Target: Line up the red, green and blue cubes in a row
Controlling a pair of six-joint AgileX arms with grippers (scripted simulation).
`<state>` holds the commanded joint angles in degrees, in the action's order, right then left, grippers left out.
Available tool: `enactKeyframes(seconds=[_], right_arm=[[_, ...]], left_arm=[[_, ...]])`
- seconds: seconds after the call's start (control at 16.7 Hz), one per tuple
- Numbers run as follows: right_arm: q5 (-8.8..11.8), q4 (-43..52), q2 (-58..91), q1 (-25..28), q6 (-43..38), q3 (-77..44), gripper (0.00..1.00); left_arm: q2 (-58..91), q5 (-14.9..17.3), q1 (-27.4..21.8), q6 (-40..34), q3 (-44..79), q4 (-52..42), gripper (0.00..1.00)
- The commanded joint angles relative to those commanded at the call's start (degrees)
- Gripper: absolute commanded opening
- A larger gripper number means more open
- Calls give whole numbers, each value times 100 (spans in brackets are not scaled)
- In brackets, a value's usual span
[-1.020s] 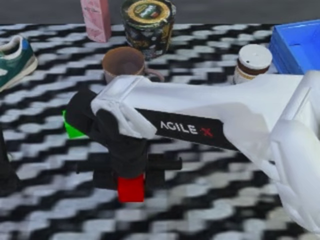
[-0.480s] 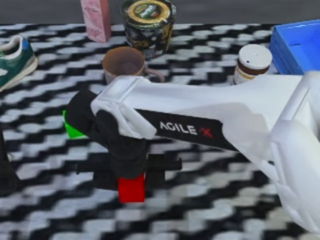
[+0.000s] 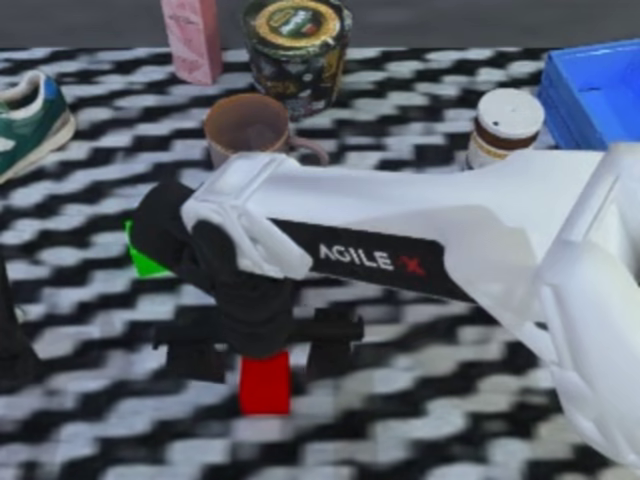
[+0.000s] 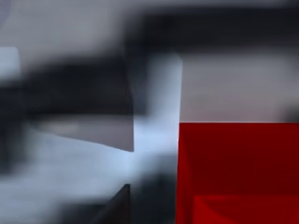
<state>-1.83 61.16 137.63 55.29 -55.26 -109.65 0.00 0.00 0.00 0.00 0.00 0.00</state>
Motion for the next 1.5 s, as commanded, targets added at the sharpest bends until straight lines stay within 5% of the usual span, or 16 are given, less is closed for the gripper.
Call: enactKeyframes(seconds=[0.48,0.9,1.26,1.5], right_arm=[[0,20,-4,-7,0,-20,100],[4,1283,-239,55,-20,-1013,100],[3,1376,-261,29,-14,-1103,100],[-187,1067,-838,-220,306,-608,100]], left_arm=[[0,0,0,0,0,0,100],[0,0,0,0,0,0,100],[0,0,0,0,0,0,100],[503,-12,-53,317,491,-336,100]])
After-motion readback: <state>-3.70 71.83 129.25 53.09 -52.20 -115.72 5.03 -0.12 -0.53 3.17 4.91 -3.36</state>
